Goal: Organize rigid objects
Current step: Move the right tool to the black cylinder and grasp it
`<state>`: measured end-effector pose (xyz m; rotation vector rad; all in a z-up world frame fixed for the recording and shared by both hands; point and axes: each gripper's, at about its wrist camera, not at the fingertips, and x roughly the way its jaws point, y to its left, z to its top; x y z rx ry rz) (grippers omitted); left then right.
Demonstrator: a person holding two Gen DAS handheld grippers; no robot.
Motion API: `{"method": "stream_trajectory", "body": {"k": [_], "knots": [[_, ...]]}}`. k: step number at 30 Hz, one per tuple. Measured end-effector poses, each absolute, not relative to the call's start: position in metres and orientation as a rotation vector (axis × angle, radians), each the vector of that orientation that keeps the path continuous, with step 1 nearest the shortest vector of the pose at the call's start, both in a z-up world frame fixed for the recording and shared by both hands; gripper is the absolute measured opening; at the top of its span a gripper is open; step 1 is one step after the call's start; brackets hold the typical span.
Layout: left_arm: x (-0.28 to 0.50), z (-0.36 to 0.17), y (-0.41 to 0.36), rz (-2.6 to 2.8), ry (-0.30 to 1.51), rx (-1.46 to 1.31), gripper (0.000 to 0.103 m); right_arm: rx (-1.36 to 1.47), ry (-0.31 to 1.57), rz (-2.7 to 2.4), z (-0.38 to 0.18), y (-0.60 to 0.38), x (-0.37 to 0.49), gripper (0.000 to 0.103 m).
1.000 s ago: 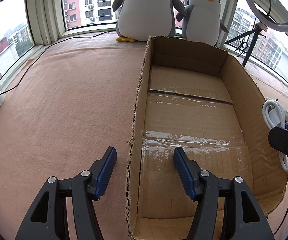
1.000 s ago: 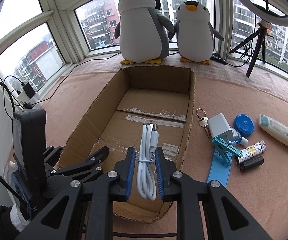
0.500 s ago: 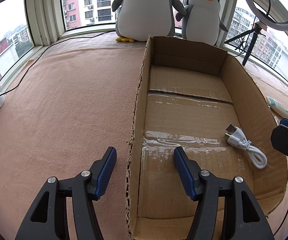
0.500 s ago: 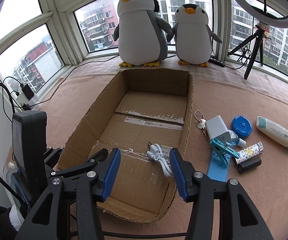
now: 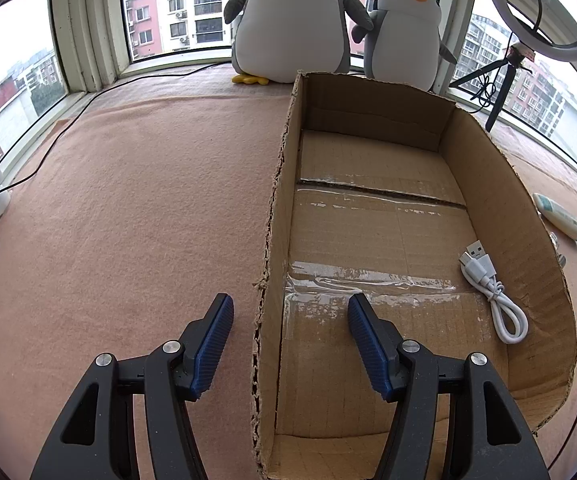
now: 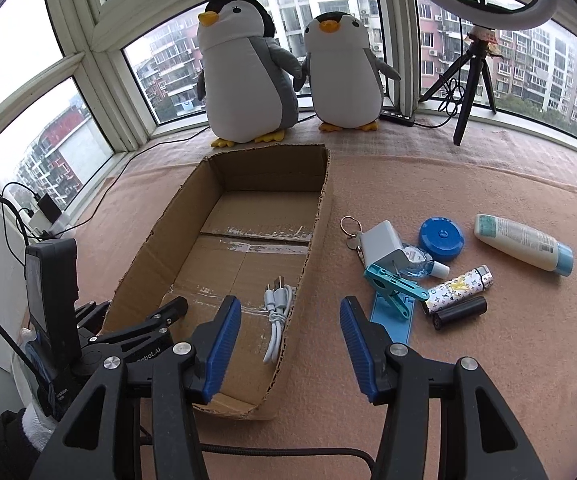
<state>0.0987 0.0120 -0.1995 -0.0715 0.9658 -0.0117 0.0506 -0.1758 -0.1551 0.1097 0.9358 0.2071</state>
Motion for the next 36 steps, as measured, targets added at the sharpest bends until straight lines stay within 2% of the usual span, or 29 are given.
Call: {"method": "stream_trajectory", "body": {"k": [22,23,25,27,36], "knots": [[0.099,-0.200,0.011,-0.012,0.965,-0.067,0.064,0.107,1.001,0.044,-0.188,-0.273,0.061,0.048],[0.099,-0.200,0.011,-0.012,0.964,-0.068,0.064,0.087,1.005,0.044,-0.190,-0.272,0.063,0.049],[0.098,-0.200,0.011,-0.012,0.964,-0.068,0.064,0.050,1.010,0.061,-0.194,-0.271,0.067,0.062],[0.098,-0.200,0.011,-0.012,0.964,-0.067,0.064,0.018,1.012,0.076,-0.197,-0.270,0.070,0.067],[0.098,-0.200,0.011,-0.012,0.964,-0.068,0.065,-0.012,1.062,0.102,-0.217,-0.277,0.083,0.067]]}}
